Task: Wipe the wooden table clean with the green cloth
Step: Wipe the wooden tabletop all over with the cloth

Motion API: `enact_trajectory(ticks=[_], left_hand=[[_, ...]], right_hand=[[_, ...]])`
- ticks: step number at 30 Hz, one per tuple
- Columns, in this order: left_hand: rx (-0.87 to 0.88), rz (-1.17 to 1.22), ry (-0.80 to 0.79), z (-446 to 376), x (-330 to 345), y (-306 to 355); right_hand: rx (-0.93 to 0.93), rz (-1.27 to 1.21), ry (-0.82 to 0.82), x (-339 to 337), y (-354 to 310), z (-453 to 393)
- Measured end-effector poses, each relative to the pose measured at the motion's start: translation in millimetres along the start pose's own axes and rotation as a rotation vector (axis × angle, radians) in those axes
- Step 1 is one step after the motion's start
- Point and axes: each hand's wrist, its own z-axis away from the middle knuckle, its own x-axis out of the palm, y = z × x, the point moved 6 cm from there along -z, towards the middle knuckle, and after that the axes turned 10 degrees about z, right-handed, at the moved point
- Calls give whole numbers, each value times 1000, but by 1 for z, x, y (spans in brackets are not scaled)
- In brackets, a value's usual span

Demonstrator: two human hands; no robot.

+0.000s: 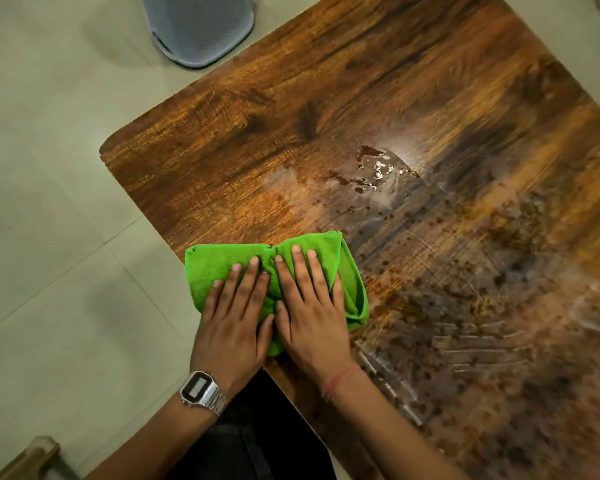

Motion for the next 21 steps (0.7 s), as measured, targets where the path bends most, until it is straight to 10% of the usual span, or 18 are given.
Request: enact_trajectory(ticks=[13, 21], left_hand=[[-159, -36, 122, -123, -62, -115], [-114, -39, 139, -173, -55, -61]], right_hand=[[-105, 37, 17, -29, -50, -163], [-97, 22, 62, -34, 18, -178]])
